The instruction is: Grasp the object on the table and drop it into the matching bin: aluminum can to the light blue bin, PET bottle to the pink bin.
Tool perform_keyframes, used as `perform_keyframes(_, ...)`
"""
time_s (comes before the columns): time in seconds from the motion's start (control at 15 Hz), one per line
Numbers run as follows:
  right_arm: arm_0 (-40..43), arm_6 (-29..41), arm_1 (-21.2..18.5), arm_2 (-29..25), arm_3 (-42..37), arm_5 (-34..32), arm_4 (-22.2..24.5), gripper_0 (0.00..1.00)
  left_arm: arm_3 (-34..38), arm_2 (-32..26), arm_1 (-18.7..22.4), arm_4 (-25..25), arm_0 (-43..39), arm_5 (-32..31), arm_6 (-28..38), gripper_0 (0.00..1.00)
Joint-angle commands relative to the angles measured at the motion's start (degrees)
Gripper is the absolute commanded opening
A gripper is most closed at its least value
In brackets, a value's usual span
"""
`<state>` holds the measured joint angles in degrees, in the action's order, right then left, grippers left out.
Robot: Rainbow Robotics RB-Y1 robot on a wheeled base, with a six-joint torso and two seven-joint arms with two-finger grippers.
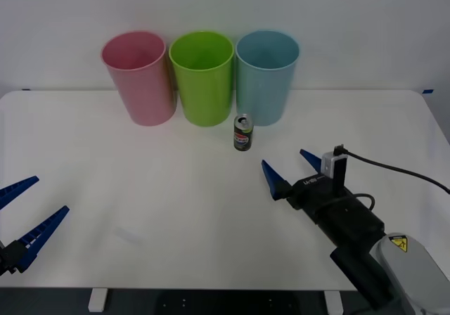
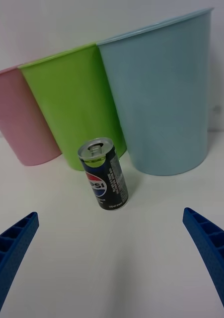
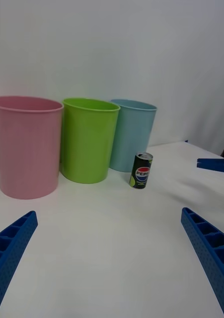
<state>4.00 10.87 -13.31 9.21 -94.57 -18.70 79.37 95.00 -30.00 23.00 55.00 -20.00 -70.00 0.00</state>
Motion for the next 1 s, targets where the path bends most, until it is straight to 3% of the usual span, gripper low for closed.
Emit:
perform_keyframes(0.07, -1.1, 5.57, -0.05, 2.48, 0.0, 3.49, 3.78, 1.0, 0.0, 0.0, 0.0, 0.0, 0.0, 0.0, 0.0, 1.0)
perform_keyframes(0.4, -4.53, 7.41, 0.3, 6.0, 3.26, 8.59, 5.19, 1.0, 0.0, 0.0, 0.0, 0.0, 0.0, 0.0, 0.0, 1.0)
perform_keyframes(1.0, -13.67, 9.87, 6.63, 6.0, 15.38, 13.07, 11.51, 1.0, 0.0, 0.0, 0.0, 0.0, 0.0, 0.0, 0.0, 1.0)
